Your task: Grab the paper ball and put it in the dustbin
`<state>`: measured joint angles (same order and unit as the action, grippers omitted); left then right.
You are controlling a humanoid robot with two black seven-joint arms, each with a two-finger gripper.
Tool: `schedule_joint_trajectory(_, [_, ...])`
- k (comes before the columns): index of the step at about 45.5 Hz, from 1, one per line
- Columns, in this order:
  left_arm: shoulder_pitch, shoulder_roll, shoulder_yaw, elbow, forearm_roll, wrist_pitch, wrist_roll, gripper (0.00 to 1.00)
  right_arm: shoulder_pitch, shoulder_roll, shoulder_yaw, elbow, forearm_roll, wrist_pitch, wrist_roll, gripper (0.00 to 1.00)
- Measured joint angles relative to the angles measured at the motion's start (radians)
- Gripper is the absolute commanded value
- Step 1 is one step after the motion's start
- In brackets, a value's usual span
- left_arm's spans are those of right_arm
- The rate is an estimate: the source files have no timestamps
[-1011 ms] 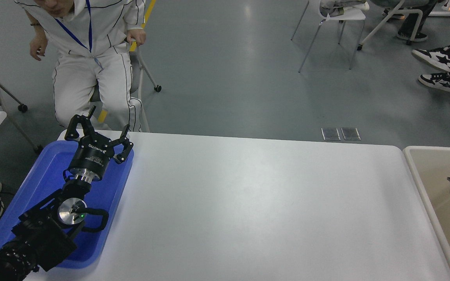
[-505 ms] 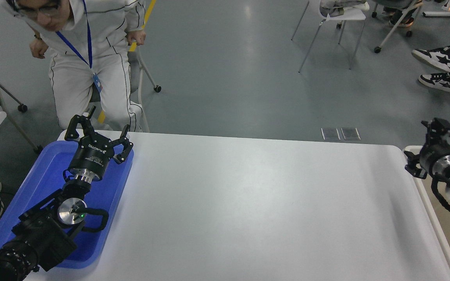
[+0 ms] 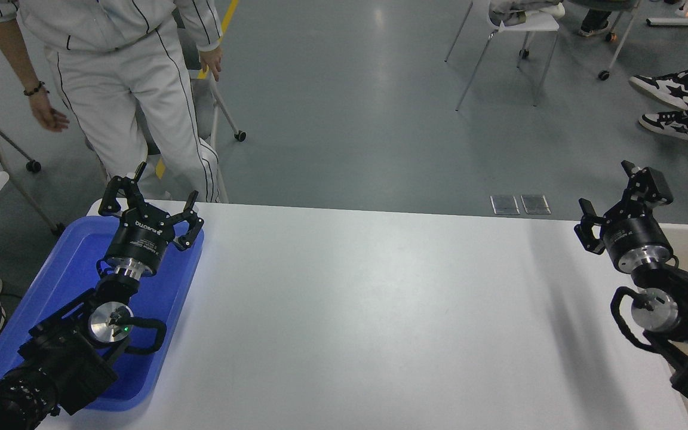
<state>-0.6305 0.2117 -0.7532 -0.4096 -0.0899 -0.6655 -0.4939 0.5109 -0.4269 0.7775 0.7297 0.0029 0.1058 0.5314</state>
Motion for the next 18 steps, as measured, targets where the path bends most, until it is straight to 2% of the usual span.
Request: schedule_joint_trajectory(18, [0.000,0.000,0.000,0.000,0.000,0.000,0.001,1.00,-0.028,0.020,-0.012,-0.008,0.005,0.013,0.026,1.00])
